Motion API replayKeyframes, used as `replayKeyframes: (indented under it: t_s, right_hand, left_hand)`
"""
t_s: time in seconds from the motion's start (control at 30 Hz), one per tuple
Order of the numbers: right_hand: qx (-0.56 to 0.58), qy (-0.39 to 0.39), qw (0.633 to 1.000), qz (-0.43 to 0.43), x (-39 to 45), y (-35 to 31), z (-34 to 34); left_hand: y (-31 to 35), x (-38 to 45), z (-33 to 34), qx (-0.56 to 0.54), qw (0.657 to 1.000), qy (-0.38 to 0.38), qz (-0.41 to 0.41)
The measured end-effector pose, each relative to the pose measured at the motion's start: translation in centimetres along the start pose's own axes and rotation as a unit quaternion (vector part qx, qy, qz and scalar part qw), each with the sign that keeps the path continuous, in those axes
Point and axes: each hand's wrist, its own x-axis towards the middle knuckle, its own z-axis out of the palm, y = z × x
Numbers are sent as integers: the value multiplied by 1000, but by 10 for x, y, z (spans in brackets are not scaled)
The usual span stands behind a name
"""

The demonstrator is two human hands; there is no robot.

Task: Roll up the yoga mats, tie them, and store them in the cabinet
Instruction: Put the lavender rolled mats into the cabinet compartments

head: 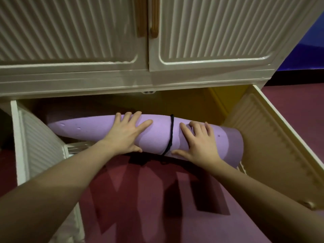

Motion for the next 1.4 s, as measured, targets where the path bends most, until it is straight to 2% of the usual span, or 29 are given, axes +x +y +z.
replayKeyframes:
  t_s: [0.1,0.23,0.3,0.37,0.43,0.5,0.6,0.73,0.87,1.0,1.17,1.3,1.4]
  right_hand:
    - [-25,-8,1000,0,14,8,-6]
    - [-43,51,998,-5,14,7,-3]
    - [-51,87,995,-17,5,5,0]
    - [-50,91,994,-31,-3,8,0]
    - [-49,80,994,-51,-11,16,1]
    - [-62,49,994,-74,-20,24,1]
    - [-76,-21,995,-54,-22,25,-2]
    - [-73,-50,996,-3,-11,21,-2]
    - [-70,-4,997,-25,-1,27,-3]
    - [-61,22,997,-42,12,31,-6]
    - [-58,45,996,-59,29,35,-7]
    - [-40,78,996,-32,56,40,-7]
    - [-35,79,996,-3,47,40,8]
  left_hand:
    - [-1,-3,7,2,999,50,-14]
    - [9,1,2,3,999,28,-46]
    - [16,5,-1,13,999,22,-23]
    - [19,8,-2,19,999,26,17]
    - [22,9,-3,18,999,19,23]
    - [28,9,-6,21,999,-26,5]
    - [30,15,-10,31,996,-74,-27]
    - [22,23,-15,21,999,-42,-23]
    - [19,20,-11,25,999,28,-20]
    - [14,25,-14,10,998,53,-28]
    - [12,30,-16,-1,998,33,-57]
    - [16,44,-31,-9,985,-85,-147]
    - [25,44,-22,5,988,-85,-132]
